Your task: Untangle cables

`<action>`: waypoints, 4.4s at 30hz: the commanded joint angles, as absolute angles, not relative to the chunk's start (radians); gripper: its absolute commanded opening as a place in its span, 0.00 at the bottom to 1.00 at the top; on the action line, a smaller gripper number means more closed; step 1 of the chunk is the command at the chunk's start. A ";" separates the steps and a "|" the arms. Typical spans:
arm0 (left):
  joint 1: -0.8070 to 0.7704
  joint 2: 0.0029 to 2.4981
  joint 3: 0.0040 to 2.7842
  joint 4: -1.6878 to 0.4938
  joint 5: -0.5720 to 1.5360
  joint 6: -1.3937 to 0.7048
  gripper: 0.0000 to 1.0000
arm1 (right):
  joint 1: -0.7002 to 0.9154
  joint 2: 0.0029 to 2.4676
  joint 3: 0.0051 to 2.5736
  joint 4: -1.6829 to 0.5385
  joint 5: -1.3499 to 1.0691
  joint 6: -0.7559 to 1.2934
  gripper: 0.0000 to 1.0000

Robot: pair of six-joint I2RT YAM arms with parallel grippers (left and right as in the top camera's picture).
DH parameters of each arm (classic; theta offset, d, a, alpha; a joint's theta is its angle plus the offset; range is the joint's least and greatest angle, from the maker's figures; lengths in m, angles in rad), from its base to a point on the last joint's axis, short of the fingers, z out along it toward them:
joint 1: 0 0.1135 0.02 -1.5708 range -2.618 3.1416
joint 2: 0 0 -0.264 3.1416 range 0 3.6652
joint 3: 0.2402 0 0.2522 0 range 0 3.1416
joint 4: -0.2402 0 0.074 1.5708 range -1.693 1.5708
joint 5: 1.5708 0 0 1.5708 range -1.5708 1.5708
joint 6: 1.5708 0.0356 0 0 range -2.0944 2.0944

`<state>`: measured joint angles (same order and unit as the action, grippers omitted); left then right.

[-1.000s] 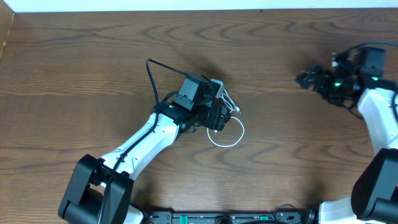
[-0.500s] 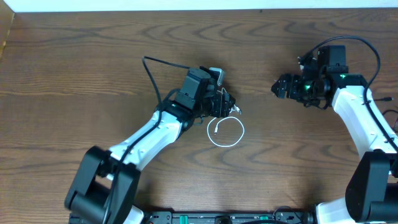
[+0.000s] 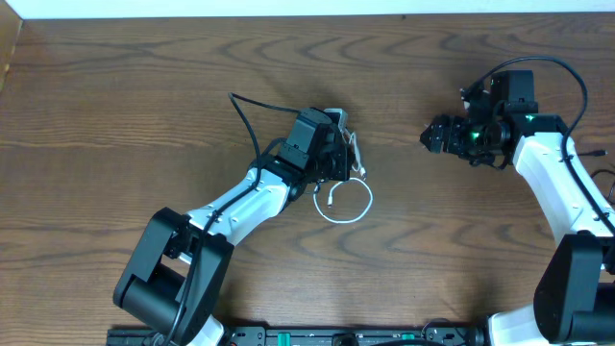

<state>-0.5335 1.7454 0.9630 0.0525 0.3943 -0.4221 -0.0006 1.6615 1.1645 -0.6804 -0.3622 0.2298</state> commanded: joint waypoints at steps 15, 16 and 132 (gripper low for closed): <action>-0.518 1.454 0.966 -0.171 0.622 -0.210 0.07 | 0.111 1.668 1.180 -0.699 -0.626 -0.006 0.88; -0.518 1.450 0.966 -0.171 0.622 -0.210 0.08 | 0.126 1.668 1.180 -0.697 -0.629 -0.006 0.88; -0.518 1.449 0.966 -0.485 0.503 -0.128 0.07 | 0.270 1.669 1.175 -0.660 0.165 0.322 0.01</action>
<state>-0.5198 1.4605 0.9630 -0.4572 0.6529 -0.1505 0.2737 1.6623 1.1656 -0.6571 0.1471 0.3054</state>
